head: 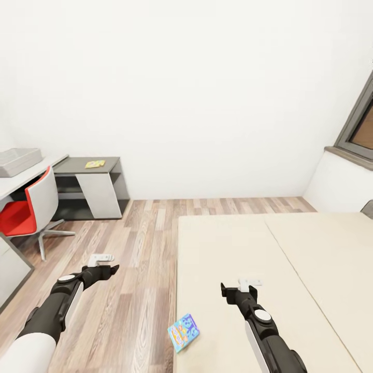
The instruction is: Put all the toys in the child's room - the three board games (two on the bed and one on the table), the two jigsaw puzzles on the table, and the tennis ball on the table - inside the toy box on the table in the child's room.
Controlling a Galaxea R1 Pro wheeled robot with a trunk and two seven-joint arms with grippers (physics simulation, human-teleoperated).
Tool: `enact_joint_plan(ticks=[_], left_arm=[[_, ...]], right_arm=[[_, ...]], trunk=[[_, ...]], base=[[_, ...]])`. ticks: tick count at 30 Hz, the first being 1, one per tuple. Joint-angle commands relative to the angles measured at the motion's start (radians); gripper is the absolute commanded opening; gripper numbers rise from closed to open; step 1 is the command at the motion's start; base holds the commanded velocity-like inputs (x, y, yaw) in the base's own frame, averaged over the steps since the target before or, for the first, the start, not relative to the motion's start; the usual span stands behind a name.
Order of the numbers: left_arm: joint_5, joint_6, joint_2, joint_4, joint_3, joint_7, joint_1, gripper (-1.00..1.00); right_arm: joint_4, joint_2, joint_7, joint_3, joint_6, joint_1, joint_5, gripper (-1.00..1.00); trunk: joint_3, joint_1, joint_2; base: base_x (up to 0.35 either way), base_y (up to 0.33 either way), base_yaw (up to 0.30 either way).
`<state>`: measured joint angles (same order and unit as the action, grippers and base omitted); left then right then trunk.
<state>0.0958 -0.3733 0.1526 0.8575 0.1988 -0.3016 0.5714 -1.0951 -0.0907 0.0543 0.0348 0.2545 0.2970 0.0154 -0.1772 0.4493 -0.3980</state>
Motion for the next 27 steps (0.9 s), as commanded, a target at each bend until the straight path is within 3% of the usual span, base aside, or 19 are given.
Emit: enact_joint_plan(ticks=[1, 27], left_arm=[[0.010, -0.004, -0.001, 0.002, 0.004, -0.009, 0.001, 1.00], [0.011, -0.004, -0.001, 0.002, 0.004, -0.010, 0.001, 1.00]], right_arm=[[-0.002, 0.000, 0.006, 0.002, 0.006, 0.001, 0.002, 1.00], [0.000, 0.000, 0.006, 0.002, 0.005, 0.001, 0.001, 1.00]], trunk=[[0.000, 0.001, -0.002], [0.043, 0.001, -0.002]], base=[[0.000, 0.000, 0.000], [0.000, 0.000, 0.000]])
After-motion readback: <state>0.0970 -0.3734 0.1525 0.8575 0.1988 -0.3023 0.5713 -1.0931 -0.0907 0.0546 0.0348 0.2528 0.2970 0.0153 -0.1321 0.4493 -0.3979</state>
